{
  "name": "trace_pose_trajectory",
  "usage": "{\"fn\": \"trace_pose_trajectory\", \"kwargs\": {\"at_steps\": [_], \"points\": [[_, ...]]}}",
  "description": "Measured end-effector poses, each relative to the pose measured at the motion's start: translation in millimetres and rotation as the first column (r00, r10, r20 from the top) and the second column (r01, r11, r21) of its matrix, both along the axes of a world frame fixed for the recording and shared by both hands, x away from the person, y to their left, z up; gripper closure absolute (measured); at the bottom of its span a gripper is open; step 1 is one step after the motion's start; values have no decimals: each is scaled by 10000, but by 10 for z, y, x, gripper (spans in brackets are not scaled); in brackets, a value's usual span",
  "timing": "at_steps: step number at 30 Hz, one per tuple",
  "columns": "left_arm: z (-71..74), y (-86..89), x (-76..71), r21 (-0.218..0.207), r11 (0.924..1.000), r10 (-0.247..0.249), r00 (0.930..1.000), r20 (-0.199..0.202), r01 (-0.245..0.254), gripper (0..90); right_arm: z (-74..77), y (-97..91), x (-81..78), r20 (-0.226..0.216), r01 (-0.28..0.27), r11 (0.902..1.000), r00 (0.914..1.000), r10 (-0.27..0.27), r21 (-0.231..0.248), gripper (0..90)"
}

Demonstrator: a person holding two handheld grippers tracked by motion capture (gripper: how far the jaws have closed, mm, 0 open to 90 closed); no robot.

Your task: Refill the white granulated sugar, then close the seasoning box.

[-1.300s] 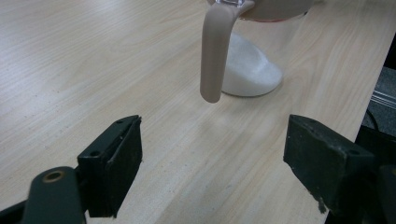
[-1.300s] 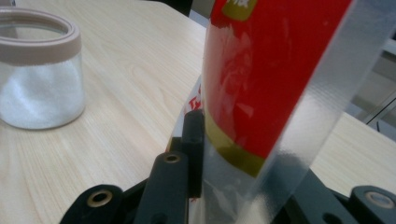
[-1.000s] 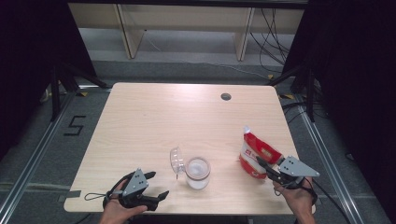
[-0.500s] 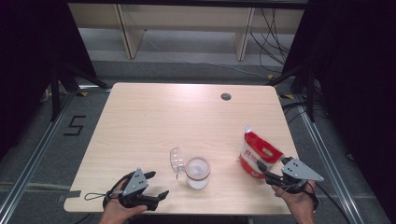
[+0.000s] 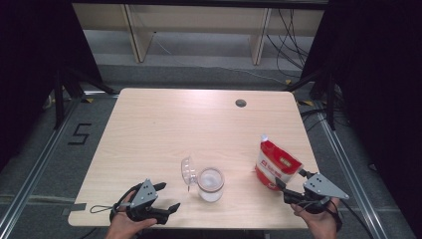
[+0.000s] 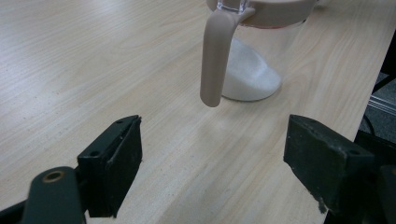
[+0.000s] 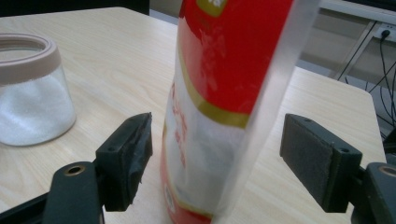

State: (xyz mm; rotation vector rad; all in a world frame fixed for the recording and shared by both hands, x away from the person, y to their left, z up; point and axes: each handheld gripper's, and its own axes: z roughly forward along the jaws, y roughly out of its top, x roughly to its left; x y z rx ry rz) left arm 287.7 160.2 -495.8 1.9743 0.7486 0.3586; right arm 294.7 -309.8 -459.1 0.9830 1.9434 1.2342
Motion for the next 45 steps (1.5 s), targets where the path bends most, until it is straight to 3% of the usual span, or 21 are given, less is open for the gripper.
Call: {"fn": "trace_pose_trajectory", "kwargs": {"at_steps": [2, 3, 4, 6, 9, 11, 13, 15, 16, 19, 20, 27, 30, 31, 32, 34, 41, 42, 43, 44, 45], "points": [[2, -2, -1, 14, 10000, 47, 10000, -10, -47, 191, -3, -5, -11, -122, 3, 10000, 9999, -2, 98, 254], [6, 3, 3, 100, 9999, 23, 10000, -5, -23, 190, -14, -20, -10, 102, 114, 9999, 9999, -115, 105, 243], [7, 1, 6, 108, 9999, 14, 10000, -10, -14, 191, -18, -18, -43, -195, 236, 9995, 9995, -232, 225, 243], [14, -10, 12, 113, 9999, 1, 10000, -14, -1, 190, -31, -46, -54, -165, 174, 9998, 9997, -173, 56, 237], [19, -24, 24, 90, 9999, -70, 10000, -26, 70, 190, -47, -66, -102, -364, 311, 9994, 9989, -307, 119, 234], [20, -19, 32, 122, 9999, -100, 9999, -123, 102, 190, -60, -74, -117, -261, 313, 9994, 9992, -309, 143, 234], [19, -24, 37, 73, 9999, -77, 9999, -108, 78, 190, -64, -75, -190, -587, 503, 9986, 9971, -494, 141, 229], [17, -27, 41, 7, 9999, -102, 9999, -88, 102, 190, -70, -64, -207, -613, 604, 9978, 9964, -587, 277, 230], [19, -28, 40, 17, 10000, -74, 10000, -66, 74, 190, -74, -92, -217, -472, 507, 9987, 9976, -508, -44, 229], [22, -33, 36, -93, 9999, -65, 10000, -62, 65, 190, -82, -83, -262, -629, 691, 9975, 9957, -681, 137, 230], [21, -34, 35, -85, 10000, -19, 10000, -44, 19, 190, -81, -102, -262, -485, 639, 9979, 9967, -645, -141, 228], [29, -15, 40, -19, 10000, 16, 10000, -7, -16, 190, -106, -78, -342, -865, 684, 9975, 9938, -695, -155, 227], [24, 1, 41, 81, 10000, 19, 10000, -25, -19, 190, -113, -78, -348, -861, 659, 9975, 9940, -677, -241, 229], [25, 1, 37, 121, 9999, 54, 10000, -16, -54, 190, -116, -83, -345, -643, 641, 9974, 9957, -660, -315, 230], [18, -9, 36, -22, 10000, 36, 10000, -15, -36, 190, -119, -72, -368, -974, 628, 9975, 9931, -658, -338, 231], [16, -17, 29, 43, 10000, -41, 10000, -54, 42, 190, -128, -65, -384, -1126, 712, 9971, 9909, -738, -264, 231], [20, -1, 48, 183, 9998, -130, 9998, 127, 127, 191, -141, -100, -380, -794, 648, 9964, 9945, -690, -543, 237], [19, -7, 38, 50, 10000, -4, 10000, -1, 4, 193, -145, -100, -392, -1116, 590, 9969, 9917, -645, -517, 237], [19, -7, 38, 50, 10000, -4, 10000, -1, 4, 198, -145, -100, -392, -1116, 590, 9969, 9917, -645, -517, 237], [24, -9, 33, 36, 10000, 21, 10000, 47, -22, 198, -150, -72, -422, -1414, 908, 9956, 9856, -931, -227, 237], [29, -5, 34, 69, 10000, -24, 10000, 57, 24, 205, -150, -78, -423, -1419, 878, 9954, 9855, -925, -393, 238]]}}
